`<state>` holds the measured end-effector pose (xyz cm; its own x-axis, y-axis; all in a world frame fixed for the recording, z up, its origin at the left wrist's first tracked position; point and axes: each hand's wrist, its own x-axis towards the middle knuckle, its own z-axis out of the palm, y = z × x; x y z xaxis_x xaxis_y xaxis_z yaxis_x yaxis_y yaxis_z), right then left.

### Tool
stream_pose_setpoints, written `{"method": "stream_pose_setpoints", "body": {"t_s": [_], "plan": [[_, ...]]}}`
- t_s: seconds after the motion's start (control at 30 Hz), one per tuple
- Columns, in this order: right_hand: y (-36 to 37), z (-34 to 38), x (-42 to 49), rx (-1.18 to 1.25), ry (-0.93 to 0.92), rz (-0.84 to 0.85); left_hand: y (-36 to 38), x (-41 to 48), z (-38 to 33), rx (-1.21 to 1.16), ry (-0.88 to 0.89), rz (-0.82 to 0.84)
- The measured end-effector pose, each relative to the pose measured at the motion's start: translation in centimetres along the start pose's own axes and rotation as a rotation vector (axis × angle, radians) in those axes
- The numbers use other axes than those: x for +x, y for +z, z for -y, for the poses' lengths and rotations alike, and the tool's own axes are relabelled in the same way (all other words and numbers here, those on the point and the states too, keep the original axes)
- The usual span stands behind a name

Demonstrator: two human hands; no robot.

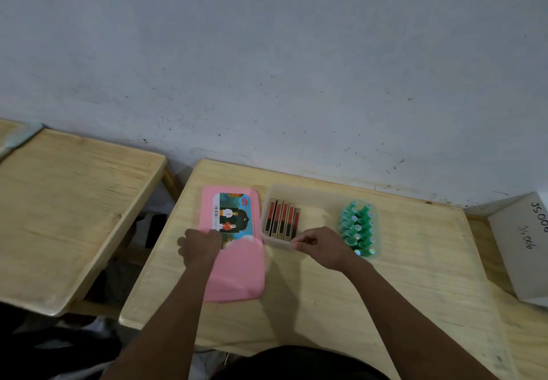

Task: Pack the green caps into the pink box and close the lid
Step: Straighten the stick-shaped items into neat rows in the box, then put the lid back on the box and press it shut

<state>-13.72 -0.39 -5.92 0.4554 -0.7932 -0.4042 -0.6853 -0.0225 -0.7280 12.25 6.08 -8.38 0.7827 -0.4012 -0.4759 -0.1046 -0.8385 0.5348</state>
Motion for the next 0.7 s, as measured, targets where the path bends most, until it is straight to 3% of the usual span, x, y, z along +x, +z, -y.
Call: {"method": "stream_pose_setpoints", "body": {"t_s": [0.1,0.23,0.4,0.47,0.57,0.63,0.7], "plan": [[-0.3,0.5,0.0,-0.01,-0.007,0.008,-1.6,-1.5,-2.0,-0.208,0.149,0.025],[-0.8,1.1,-0.2,0.005,0.022,0.032,-4.1,-4.3,-6.4,-0.161,0.411,-0.014],[-1.0,3.5,-0.7,0.251,0.085,-0.176,-7.9,-7.6,-11.2,-0.348,0.591,-0.127],[-1.2,5.1,-1.2,0.515,0.18,-0.167,-8.7,-8.8,-12.2,-0.468,0.587,-0.088],[-1.1,6.5,-1.6,0.914,0.235,-0.011,-8.0,-9.4,-12.3,-0.649,0.497,0.059],[-1.4,6.6,-1.5,1.228,0.202,-0.069,-6.8,-9.5,-11.8,-0.735,0.417,0.199],[-2.5,6.2,-1.9,1.342,0.142,-0.222,-5.4,-9.8,-11.1,-0.853,0.32,0.347]]}}
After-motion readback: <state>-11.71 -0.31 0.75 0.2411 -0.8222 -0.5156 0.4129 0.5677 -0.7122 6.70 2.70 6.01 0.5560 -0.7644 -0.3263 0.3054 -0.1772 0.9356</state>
